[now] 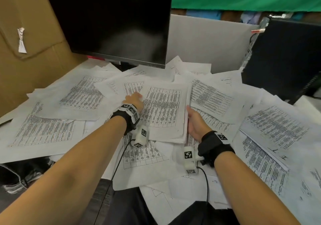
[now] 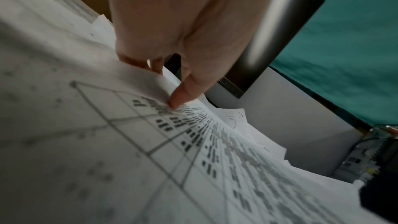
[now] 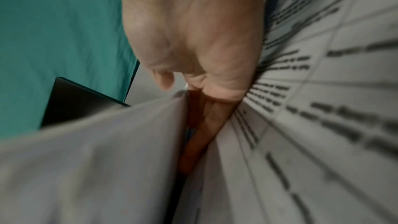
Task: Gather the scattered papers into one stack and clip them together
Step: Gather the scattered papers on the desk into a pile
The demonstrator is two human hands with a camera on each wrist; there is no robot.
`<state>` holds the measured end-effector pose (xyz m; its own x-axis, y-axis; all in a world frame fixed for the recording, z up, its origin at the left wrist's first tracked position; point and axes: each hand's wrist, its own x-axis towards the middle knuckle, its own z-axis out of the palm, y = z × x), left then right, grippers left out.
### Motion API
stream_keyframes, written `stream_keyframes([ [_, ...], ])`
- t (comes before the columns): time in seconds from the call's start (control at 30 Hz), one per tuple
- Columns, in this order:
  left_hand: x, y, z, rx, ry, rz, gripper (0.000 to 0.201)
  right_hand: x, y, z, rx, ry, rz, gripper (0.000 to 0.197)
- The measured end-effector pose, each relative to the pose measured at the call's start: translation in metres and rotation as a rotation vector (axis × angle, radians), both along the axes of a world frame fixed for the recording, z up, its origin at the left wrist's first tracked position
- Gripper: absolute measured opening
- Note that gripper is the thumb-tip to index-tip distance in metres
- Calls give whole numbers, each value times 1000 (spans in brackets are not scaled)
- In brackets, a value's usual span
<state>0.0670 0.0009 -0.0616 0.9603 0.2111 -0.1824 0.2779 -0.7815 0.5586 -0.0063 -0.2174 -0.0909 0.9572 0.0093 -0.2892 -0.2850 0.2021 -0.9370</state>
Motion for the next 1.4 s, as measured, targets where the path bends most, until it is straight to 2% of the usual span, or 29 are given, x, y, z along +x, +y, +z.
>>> stream_keyframes([
  [0.03, -2, -1, -4, -76, 13, -28, 63, 2, 1, 0, 23, -11, -16, 56],
  [0.1, -11, -9, -4, -340, 48, -103, 87, 5, 5, -3, -118, -23, 1, 81],
  [0.17, -23, -9, 2, -549, 82, -127, 94, 9, 8, -13, -329, -51, 6, 91],
  [0.23, -35, 6, 10, -663, 79, -58, 89, 10, 10, -18, -430, -44, -31, 87],
  [0.33, -48, 52, 6, -494, -57, 189, 78, 8, 7, -16, -433, -51, -28, 61],
  [0.4, -61, 77, -2, -411, -16, 319, 86, 5, 7, -13, -403, -66, -24, 50],
  [0.47, -74, 81, -11, -429, 64, 303, 88, 4, 8, -12, -394, -74, -24, 46],
  [0.5, -80, 78, -14, -466, 83, 262, 83, 4, 8, -12, -393, -74, -21, 46],
  [0.6, -94, 63, -7, -526, 69, 123, 46, 3, 10, -12, -412, -79, -19, 52],
  [0.67, -96, 58, 10, -365, -23, 43, 37, 2, 9, -13, -410, -81, -14, 54],
  [0.77, -100, 58, 58, -89, -253, -27, 25, -1, 9, -10, -403, -95, -20, 45],
  [0.83, -110, 59, 99, 57, -474, -50, 31, -3, 8, -9, -393, -104, -10, 44],
  [0.87, -115, 59, 121, 100, -608, -86, 26, -4, 9, -8, -385, -114, 0, 44],
  [0.93, -125, 61, 164, 119, -818, -196, 14, -6, 9, -7, -368, -122, 12, 42],
  [1.03, -127, 66, 205, -37, -931, -294, 17, -10, 9, -6, -358, -137, 32, 39],
  [1.1, -109, 70, 204, -204, -900, -269, 24, -13, 10, -3, -347, -141, 51, 39],
  [1.13, -94, 69, 195, -216, -839, -228, 26, -14, 10, -1, -346, -144, 60, 38],
  [1.2, -59, 64, 161, -149, -672, -160, 25, -16, 13, 2, -370, -128, 73, 30],
  [1.3, -24, 48, 94, -184, -420, -123, 25, -11, 14, -2, -390, -133, 81, 44],
  [1.33, -21, 42, 75, -234, -326, -103, 32, -9, 13, -4, -394, -129, 78, 46],
  [1.4, -16, 33, 42, -299, -200, -27, 52, -8, 15, 0, -364, -100, 15, 37],
])
